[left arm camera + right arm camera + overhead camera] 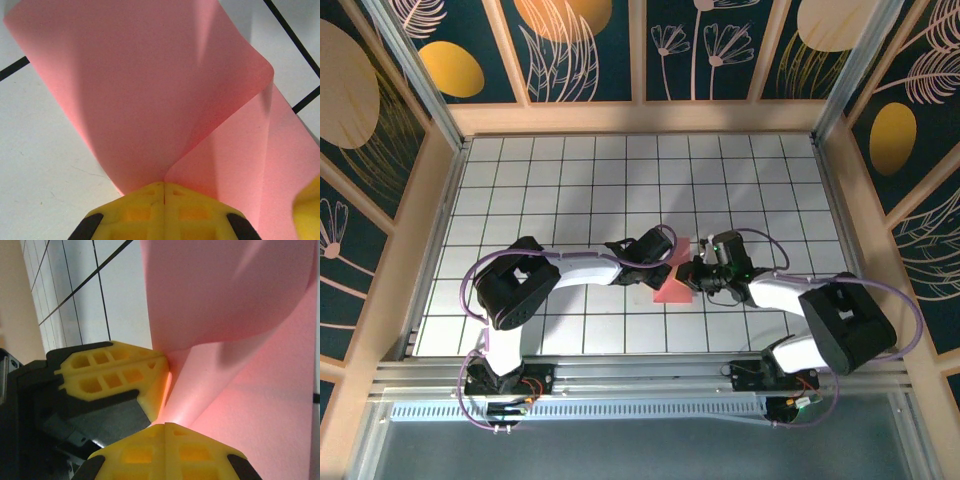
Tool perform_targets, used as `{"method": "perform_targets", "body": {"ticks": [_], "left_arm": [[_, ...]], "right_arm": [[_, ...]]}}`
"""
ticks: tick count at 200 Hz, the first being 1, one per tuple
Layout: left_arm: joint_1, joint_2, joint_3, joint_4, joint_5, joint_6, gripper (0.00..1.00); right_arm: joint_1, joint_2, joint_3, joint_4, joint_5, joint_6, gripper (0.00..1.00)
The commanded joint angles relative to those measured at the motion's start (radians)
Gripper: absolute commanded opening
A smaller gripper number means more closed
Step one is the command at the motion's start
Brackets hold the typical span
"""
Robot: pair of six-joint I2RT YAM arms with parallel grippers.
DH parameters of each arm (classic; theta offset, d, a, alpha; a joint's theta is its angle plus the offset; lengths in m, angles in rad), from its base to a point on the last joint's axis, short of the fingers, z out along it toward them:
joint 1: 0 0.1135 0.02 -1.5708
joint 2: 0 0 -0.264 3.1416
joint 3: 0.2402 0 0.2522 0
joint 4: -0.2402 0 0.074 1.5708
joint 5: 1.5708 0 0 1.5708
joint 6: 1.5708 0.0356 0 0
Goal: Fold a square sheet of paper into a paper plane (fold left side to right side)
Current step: Fold the triangle a second time at the center of the table.
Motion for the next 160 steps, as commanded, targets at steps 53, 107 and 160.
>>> {"method": "perform_targets", "body": {"ticks": [53, 107, 160], "left_arm": [[0.004, 0.041, 0.013, -0.02, 0.018, 0.013, 0.0], [0.004, 0.041, 0.011, -0.02, 0.018, 0.013, 0.0], [0.005, 0.042, 0.011, -0.02, 0.02, 0.012, 0.0]], "right_arm": [[0.012, 0.082, 0.031, 0.106, 0.004, 0.023, 0.0], [0.015, 0.093, 0.022, 0.069, 0.023, 0.006, 0.0], [0.014, 0.103, 0.019, 0.021, 0.048, -0.019, 0.0]]}}
